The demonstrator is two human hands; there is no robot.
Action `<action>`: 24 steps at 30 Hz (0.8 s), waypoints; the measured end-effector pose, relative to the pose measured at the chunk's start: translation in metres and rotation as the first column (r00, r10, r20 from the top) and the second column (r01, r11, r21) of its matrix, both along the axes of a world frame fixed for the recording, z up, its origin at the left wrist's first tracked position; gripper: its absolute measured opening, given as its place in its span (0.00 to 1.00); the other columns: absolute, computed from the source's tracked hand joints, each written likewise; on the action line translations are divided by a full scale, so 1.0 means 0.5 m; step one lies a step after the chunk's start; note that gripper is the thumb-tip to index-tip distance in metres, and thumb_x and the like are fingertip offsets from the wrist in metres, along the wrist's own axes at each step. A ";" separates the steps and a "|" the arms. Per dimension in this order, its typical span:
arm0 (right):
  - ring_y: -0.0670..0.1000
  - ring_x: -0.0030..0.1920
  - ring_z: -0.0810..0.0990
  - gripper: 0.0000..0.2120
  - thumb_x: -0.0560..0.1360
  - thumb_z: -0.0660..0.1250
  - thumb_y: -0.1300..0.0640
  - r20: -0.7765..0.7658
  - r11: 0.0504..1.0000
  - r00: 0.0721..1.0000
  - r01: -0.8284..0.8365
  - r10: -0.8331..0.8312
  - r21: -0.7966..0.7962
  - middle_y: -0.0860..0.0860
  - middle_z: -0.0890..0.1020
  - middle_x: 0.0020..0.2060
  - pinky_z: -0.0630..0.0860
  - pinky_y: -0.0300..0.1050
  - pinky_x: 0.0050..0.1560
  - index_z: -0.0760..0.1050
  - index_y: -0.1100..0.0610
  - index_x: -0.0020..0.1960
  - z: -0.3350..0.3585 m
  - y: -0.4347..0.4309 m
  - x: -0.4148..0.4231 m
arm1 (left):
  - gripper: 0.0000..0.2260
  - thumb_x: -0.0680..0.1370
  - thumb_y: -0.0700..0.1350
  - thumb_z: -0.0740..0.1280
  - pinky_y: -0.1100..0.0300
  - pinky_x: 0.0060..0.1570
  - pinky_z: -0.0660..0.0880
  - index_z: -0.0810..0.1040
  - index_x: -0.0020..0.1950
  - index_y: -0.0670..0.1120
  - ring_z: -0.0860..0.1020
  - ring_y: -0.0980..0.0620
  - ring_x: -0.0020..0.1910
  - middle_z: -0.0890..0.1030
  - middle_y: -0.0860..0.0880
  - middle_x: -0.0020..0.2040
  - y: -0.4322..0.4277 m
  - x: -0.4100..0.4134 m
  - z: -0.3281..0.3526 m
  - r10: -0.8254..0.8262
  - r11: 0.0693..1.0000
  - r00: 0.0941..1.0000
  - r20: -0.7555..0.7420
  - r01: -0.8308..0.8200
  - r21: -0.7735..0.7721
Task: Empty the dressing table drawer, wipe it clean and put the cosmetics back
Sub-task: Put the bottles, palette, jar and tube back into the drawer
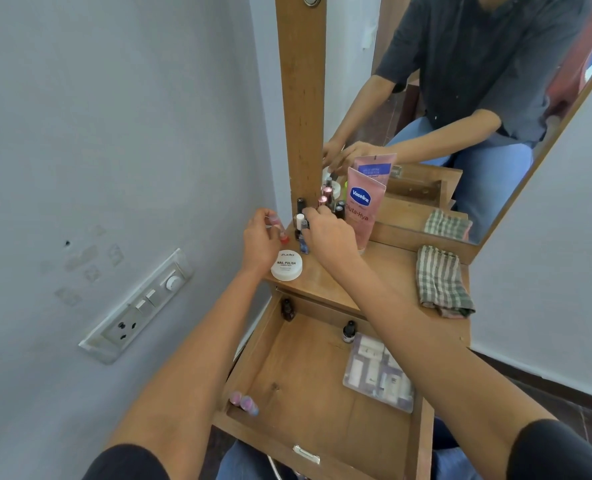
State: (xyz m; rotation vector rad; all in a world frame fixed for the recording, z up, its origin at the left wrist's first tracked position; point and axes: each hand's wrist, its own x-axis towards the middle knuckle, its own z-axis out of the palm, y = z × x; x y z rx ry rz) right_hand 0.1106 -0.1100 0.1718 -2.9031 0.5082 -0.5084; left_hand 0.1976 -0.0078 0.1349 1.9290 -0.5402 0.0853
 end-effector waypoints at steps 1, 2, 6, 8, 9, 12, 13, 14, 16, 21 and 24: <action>0.60 0.46 0.81 0.13 0.79 0.60 0.61 -0.035 0.999 0.999 -0.008 0.007 -0.035 0.57 0.75 0.54 0.75 0.49 0.40 0.71 0.59 0.62 0.001 0.002 0.005 | 0.09 0.75 0.30 0.56 0.74 0.37 0.72 0.69 0.47 0.43 0.79 0.46 0.38 0.80 0.39 0.40 0.002 0.002 -0.001 0.005 1.000 1.000 -0.003 -0.005 0.000; 0.59 0.44 0.80 0.13 0.78 0.60 0.62 -0.070 0.998 0.997 -0.015 0.011 -0.064 0.57 0.73 0.55 0.74 0.48 0.38 0.72 0.59 0.62 0.001 0.003 0.010 | 0.09 0.75 0.30 0.56 0.73 0.38 0.73 0.69 0.48 0.43 0.80 0.47 0.39 0.80 0.39 0.40 0.004 0.003 -0.002 0.017 1.000 1.000 -0.003 -0.017 0.009; 0.58 0.42 0.81 0.14 0.77 0.62 0.65 -0.137 0.990 0.990 -0.035 0.016 -0.134 0.56 0.73 0.54 0.71 0.47 0.35 0.72 0.58 0.62 0.003 0.005 0.018 | 0.09 0.76 0.32 0.57 0.74 0.41 0.72 0.69 0.50 0.44 0.79 0.50 0.44 0.81 0.41 0.45 0.014 0.007 0.000 0.032 0.999 0.999 0.000 -0.032 0.020; 0.59 0.44 0.81 0.15 0.77 0.62 0.66 -0.147 0.989 0.989 -0.041 0.019 -0.144 0.57 0.75 0.52 0.73 0.48 0.36 0.71 0.59 0.62 0.007 0.006 0.018 | 0.09 0.76 0.32 0.57 0.76 0.40 0.69 0.69 0.50 0.45 0.78 0.51 0.46 0.80 0.41 0.47 0.018 0.008 0.002 0.043 0.999 0.999 0.001 -0.043 0.033; 0.59 0.46 0.81 0.15 0.76 0.62 0.66 -0.157 0.989 0.987 -0.045 0.023 -0.140 0.57 0.77 0.52 0.73 0.48 0.37 0.70 0.59 0.62 0.009 0.008 0.019 | 0.09 0.76 0.32 0.57 0.77 0.40 0.69 0.69 0.50 0.45 0.77 0.52 0.46 0.81 0.41 0.47 0.019 0.008 0.003 0.042 0.999 0.999 -0.001 -0.042 0.030; 0.60 0.48 0.81 0.14 0.76 0.63 0.66 -0.184 0.992 0.982 -0.052 0.029 -0.119 0.58 0.79 0.50 0.72 0.48 0.38 0.69 0.61 0.61 0.015 0.011 0.017 | 0.10 0.76 0.32 0.57 0.74 0.43 0.69 0.69 0.50 0.45 0.76 0.52 0.48 0.81 0.43 0.46 0.025 0.006 0.007 0.054 0.998 0.999 -0.002 -0.054 0.026; 0.60 0.48 0.81 0.14 0.76 0.63 0.66 -0.181 0.992 0.983 -0.053 0.032 -0.115 0.58 0.79 0.50 0.72 0.48 0.38 0.69 0.61 0.61 0.018 0.012 0.015 | 0.09 0.76 0.32 0.57 0.72 0.45 0.70 0.69 0.50 0.45 0.76 0.53 0.49 0.81 0.44 0.46 0.027 0.003 0.008 0.057 0.998 0.998 -0.006 -0.057 0.021; 0.60 0.47 0.81 0.13 0.76 0.63 0.66 -0.170 0.993 0.985 -0.052 0.033 -0.110 0.58 0.79 0.49 0.72 0.48 0.38 0.70 0.61 0.60 0.020 0.013 0.012 | 0.09 0.76 0.32 0.58 0.69 0.47 0.72 0.69 0.50 0.45 0.75 0.54 0.49 0.81 0.44 0.46 0.030 0.000 0.011 0.056 0.998 0.998 -0.008 -0.056 0.012; 0.60 0.47 0.81 0.10 0.76 0.62 0.66 -0.123 0.994 0.992 -0.037 0.025 -0.100 0.57 0.79 0.49 0.71 0.48 0.36 0.70 0.62 0.58 0.028 0.014 0.003 | 0.07 0.78 0.34 0.59 0.70 0.48 0.72 0.69 0.50 0.45 0.76 0.54 0.48 0.80 0.46 0.47 0.038 -0.006 0.018 0.060 0.998 0.998 -0.014 -0.060 -0.011; 0.58 0.42 0.80 0.06 0.77 0.61 0.63 0.129 0.998 0.991 -0.030 0.037 -0.056 0.56 0.79 0.46 0.68 0.45 0.33 0.72 0.61 0.54 0.049 0.029 -0.048 | 0.05 0.78 0.35 0.61 0.71 0.46 0.73 0.70 0.51 0.43 0.78 0.67 0.40 0.79 0.52 0.43 0.074 -0.036 0.036 0.067 0.987 0.997 -0.046 -0.072 -0.142; 0.55 0.39 0.79 0.06 0.76 0.62 0.62 0.314 0.995 0.944 -0.100 0.098 -0.011 0.55 0.80 0.43 0.68 0.42 0.32 0.75 0.61 0.52 0.051 0.056 -0.109 | 0.07 0.77 0.35 0.63 0.64 0.50 0.75 0.70 0.52 0.46 0.78 0.65 0.45 0.76 0.59 0.43 0.105 -0.058 0.033 0.089 0.982 0.993 -0.082 -0.101 -0.161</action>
